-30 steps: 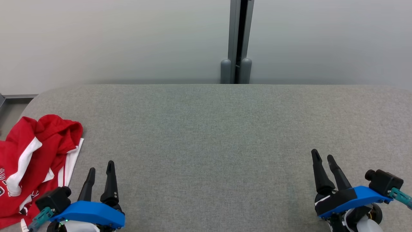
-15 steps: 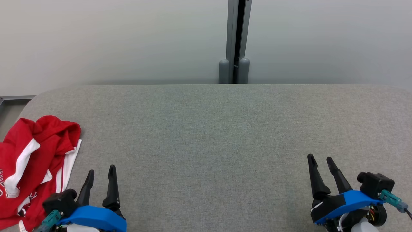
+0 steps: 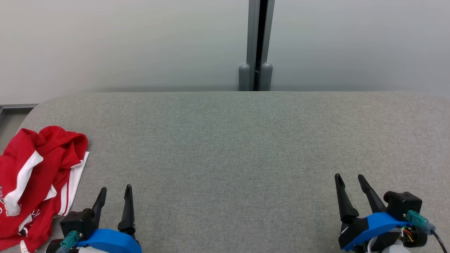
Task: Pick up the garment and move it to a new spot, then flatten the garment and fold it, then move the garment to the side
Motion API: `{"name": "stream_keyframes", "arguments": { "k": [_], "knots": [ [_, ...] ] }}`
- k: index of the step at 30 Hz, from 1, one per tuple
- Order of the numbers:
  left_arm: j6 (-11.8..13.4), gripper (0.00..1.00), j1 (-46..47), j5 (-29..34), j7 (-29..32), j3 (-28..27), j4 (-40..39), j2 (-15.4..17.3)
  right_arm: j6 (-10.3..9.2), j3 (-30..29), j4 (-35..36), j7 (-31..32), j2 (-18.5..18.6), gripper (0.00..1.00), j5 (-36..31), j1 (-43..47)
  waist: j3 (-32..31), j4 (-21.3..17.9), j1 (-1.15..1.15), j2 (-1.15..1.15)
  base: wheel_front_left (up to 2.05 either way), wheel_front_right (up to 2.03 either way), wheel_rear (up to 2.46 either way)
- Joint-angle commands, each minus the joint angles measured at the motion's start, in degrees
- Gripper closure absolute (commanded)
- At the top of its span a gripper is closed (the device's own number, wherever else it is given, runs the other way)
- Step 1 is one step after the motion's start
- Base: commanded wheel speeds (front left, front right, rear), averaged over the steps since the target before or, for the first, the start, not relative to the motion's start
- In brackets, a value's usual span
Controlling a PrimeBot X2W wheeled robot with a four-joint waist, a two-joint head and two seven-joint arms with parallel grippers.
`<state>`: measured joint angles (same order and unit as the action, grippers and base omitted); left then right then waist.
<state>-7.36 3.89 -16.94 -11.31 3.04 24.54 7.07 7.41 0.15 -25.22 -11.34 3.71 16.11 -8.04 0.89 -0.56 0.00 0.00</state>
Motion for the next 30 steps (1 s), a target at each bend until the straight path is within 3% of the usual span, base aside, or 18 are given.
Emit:
{"name": "stream_keyframes", "arguments": {
  "k": [1,14,30],
  "knots": [
    [0.23,0.0,0.71,1.28,-0.57,0.13,0.13,0.29,0.11,-0.25,-0.32,-0.51,-0.14,0.0,-1.67,-0.97,-0.01,0.01,0.0,0.0,0.0,0.0,0.0],
    [1.06,0.0,1.45,5.67,-2.09,-2.45,2.07,-1.05,0.08,-3.29,-3.74,-2.03,-0.79,0.0,-8.83,-2.69,0.25,-0.06,0.0,0.0,0.0,0.0,0.0],
    [0.39,0.0,1.39,12.0,-3.72,-3.58,5.33,-1.57,0.09,-1.86,-7.37,-3.68,-0.78,0.0,-13.5,-3.71,-0.26,-0.42,0.0,0.0,0.0,0.0,0.0]
  ]
}}
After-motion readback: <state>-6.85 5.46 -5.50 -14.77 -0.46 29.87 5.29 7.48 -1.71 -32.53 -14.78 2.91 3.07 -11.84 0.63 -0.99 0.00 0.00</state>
